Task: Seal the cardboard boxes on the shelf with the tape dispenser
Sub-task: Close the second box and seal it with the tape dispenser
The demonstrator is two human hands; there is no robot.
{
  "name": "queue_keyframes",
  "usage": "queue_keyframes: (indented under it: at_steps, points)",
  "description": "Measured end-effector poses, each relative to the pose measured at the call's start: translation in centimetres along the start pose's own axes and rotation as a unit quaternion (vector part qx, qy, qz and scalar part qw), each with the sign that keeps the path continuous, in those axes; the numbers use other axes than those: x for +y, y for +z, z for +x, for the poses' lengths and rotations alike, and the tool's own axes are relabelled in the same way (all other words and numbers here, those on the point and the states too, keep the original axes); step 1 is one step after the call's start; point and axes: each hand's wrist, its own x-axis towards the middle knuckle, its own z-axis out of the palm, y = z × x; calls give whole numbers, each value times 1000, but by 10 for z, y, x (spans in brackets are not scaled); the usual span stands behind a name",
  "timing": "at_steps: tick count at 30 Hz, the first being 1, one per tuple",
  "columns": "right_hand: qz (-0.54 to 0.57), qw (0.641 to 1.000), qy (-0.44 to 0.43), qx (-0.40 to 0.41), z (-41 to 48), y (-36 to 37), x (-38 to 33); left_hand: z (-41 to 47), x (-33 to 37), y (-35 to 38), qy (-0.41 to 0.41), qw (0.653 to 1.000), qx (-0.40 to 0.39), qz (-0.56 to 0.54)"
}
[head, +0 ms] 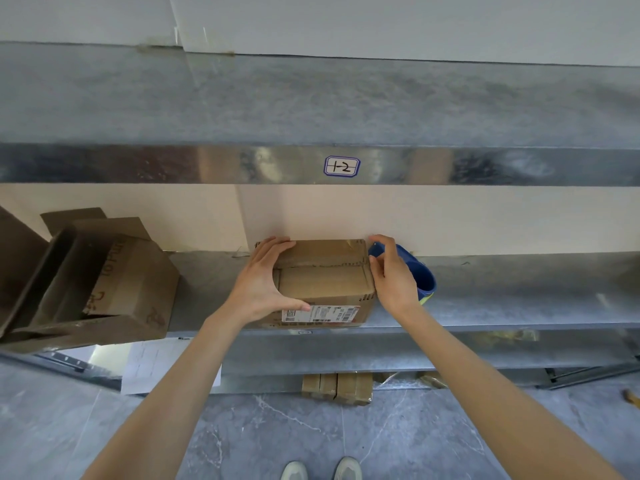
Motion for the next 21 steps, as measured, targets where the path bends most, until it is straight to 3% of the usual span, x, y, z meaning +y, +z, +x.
queue_keyframes:
  at_steps: [9,14,18,21]
  points:
    - [24,999,31,9,-3,-4,-1,1,0,1,-3,1000,5,16]
    - [-61,998,22,-27,2,-7,9,-1,0,0,-1,1000,-6,17]
    - [62,998,-5,29,14,-10,-3,0,1,-3,-3,999,-32,42]
    - [135,989,-52,-32,16,-16,-29,0,-4,0,26,997,-22,74]
